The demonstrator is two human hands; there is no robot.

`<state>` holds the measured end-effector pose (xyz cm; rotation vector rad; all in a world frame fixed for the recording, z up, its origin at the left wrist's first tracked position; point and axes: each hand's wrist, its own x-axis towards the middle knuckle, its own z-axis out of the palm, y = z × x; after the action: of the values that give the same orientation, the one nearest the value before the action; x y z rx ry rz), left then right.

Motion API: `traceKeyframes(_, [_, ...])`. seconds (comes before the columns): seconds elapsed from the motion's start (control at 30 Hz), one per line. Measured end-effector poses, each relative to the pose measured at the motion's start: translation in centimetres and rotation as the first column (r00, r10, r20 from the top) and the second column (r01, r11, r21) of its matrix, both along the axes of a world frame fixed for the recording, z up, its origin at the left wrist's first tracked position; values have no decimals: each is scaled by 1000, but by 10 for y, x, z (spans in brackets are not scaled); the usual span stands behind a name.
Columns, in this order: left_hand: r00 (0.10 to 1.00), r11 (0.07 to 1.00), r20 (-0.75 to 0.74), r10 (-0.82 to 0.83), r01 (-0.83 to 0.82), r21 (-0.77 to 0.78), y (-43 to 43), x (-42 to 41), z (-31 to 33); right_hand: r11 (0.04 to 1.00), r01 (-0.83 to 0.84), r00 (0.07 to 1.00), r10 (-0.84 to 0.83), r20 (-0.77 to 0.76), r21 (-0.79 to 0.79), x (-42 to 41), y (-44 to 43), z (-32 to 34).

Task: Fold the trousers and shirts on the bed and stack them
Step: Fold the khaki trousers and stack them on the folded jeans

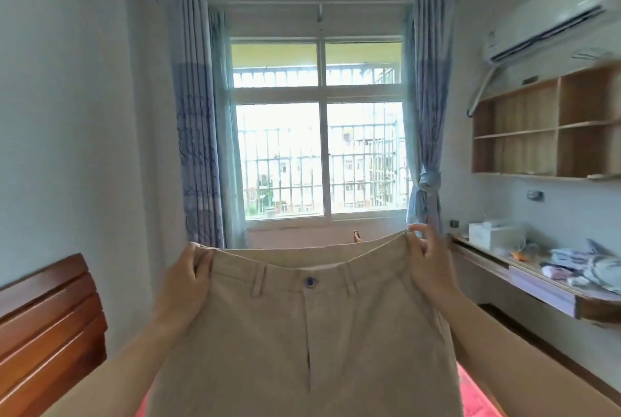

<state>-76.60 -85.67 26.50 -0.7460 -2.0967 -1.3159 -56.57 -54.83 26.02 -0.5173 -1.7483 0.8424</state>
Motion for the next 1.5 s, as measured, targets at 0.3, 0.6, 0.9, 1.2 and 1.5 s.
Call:
traceKeyframes(0.3, [997, 998, 49, -60, 59, 32, 3, -26, -30, 998, 3, 1000, -4, 18, 59, 12, -6, -20])
traceKeyframes(0.6, [998, 992, -64, -4, 12, 124, 9, -8, -62, 991, 41, 997, -49, 66, 124, 35, 11, -29])
traceKeyframes(0.9, [889, 999, 455, 53, -51, -18, 33, 4, -175, 941, 87, 935, 36, 353, -327, 17, 36, -152])
traceKeyframes(1.2, [691, 908, 614, -381, 154, 390, 132, 99, -184, 872, -259, 940, 327, 100, -416, -17, -63, -143])
traceKeyframes(1.5, [776, 794, 389, -497, 224, 565, 150, 91, -118, 839, -493, 850, 521, 77, -232, -34, -44, -123])
